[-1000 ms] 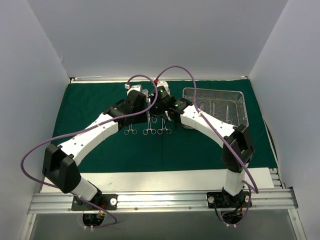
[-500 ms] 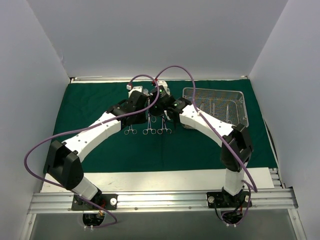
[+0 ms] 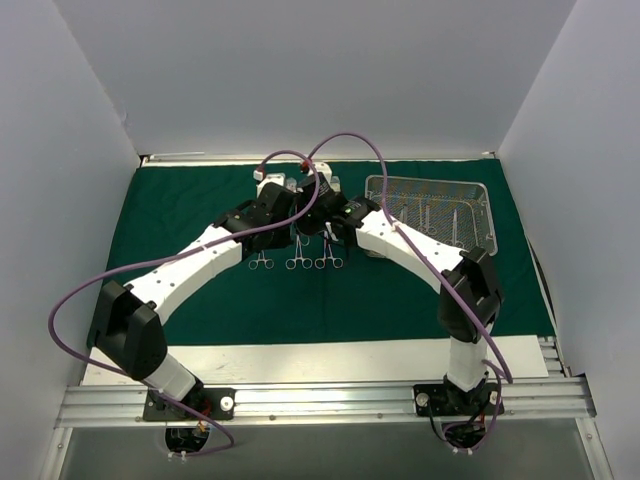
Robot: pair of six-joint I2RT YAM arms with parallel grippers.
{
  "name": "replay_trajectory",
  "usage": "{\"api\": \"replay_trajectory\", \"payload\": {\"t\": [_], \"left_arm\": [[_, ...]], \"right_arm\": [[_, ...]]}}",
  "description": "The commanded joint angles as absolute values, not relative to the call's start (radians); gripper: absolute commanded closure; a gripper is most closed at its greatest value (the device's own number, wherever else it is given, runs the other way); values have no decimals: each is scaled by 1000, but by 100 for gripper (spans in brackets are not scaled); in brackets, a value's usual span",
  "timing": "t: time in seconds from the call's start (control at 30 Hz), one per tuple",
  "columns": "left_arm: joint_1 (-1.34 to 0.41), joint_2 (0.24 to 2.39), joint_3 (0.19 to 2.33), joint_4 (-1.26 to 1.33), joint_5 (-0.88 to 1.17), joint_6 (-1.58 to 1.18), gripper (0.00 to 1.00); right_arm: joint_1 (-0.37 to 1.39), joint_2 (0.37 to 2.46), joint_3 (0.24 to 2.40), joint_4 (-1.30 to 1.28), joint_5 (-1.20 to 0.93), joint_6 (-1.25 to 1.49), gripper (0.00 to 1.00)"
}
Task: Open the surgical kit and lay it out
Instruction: Place the medical item in the surgical kit.
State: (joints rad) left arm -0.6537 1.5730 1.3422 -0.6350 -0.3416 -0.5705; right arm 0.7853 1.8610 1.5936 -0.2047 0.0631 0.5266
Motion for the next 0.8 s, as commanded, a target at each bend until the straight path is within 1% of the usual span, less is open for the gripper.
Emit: {"api": "replay_trajectory", "payload": {"t": [0.0, 0.07, 0.1, 0.3, 0.33, 0.37, 0.4, 0.47, 0.5, 0.57, 0.6, 0.7, 0.77], "left_arm": [[-650, 1529, 1316, -578, -373, -537, 98], [-635, 1494, 1289, -546, -370, -526, 98], [-626, 1480, 1255, -534, -359, -523, 98], [-499, 1371, 1134, -450, -267, -494, 98], [-479, 1353, 1106, -445, -227, -471, 98], [-438, 1347, 1092, -434, -210, -459, 98], [-419, 1341, 1082, -431, -187, -442, 98], [-355, 1338, 1051, -430, -115, -393, 98], [-335, 1341, 1045, -433, -95, -374, 98], [-296, 1358, 1034, -446, -39, -331, 98], [-258, 1364, 1031, -449, -25, -318, 98], [-201, 1396, 1028, -465, -5, -256, 98], [-173, 1420, 1031, -469, 0, -219, 98]], "right_arm": [[799, 1870, 1635, -193, 51, 523, 100], [799, 1871, 1637, -189, 49, 523, 93], [799, 1870, 1635, -189, 48, 523, 86], [796, 1861, 1641, -179, 32, 520, 74], [796, 1858, 1640, -178, 34, 517, 72], [793, 1855, 1638, -176, 32, 514, 70], [792, 1849, 1637, -176, 31, 512, 64], [785, 1841, 1621, -172, 29, 506, 57], [782, 1826, 1615, -161, 25, 496, 50], [773, 1812, 1589, -152, 23, 485, 42], [769, 1796, 1582, -146, 20, 473, 34], [744, 1764, 1562, -155, 12, 445, 19], [730, 1746, 1546, -153, 5, 414, 16]]}}
